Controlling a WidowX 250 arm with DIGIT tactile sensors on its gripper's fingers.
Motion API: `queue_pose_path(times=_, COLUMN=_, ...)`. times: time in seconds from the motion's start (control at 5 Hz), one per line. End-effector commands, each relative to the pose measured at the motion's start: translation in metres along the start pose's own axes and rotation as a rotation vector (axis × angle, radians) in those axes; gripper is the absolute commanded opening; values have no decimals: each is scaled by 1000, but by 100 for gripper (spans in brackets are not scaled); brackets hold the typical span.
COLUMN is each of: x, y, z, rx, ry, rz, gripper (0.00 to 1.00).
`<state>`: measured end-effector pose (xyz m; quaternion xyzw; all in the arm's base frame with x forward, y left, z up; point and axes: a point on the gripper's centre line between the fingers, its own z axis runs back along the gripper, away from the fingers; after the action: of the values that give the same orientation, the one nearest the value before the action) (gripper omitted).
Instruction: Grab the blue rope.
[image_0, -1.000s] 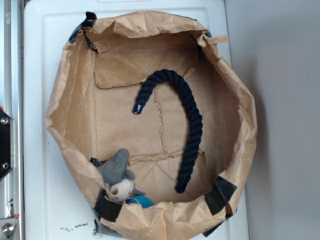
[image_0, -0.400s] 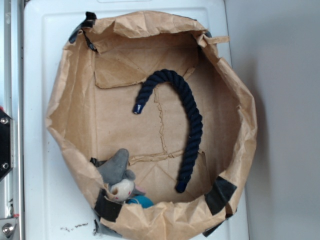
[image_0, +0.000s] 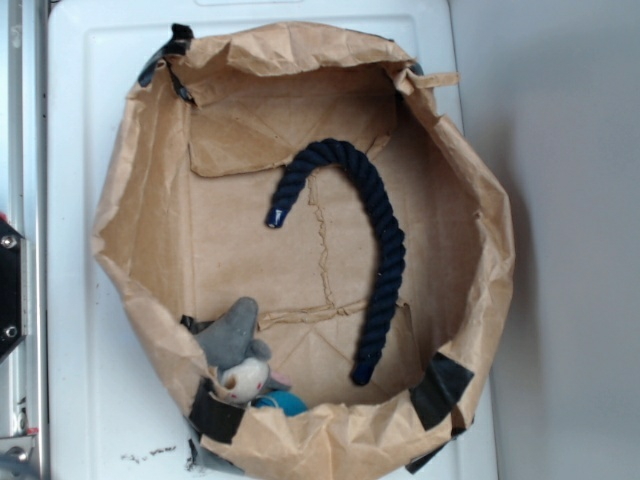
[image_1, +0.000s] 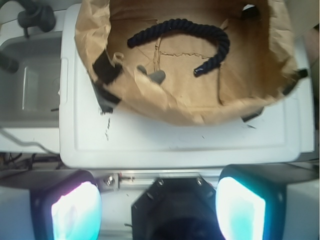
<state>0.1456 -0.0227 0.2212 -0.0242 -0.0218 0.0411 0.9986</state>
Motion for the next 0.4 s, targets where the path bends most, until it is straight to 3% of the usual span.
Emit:
queue_pose_path(times=0.0, x=75, y=-6, z=-15, rx=6, ry=-33, rz=181, gripper=100)
queue_pose_path(times=0.2, x=107, y=9, z=-32, rx=-34, ry=-57, rz=372, gripper=100)
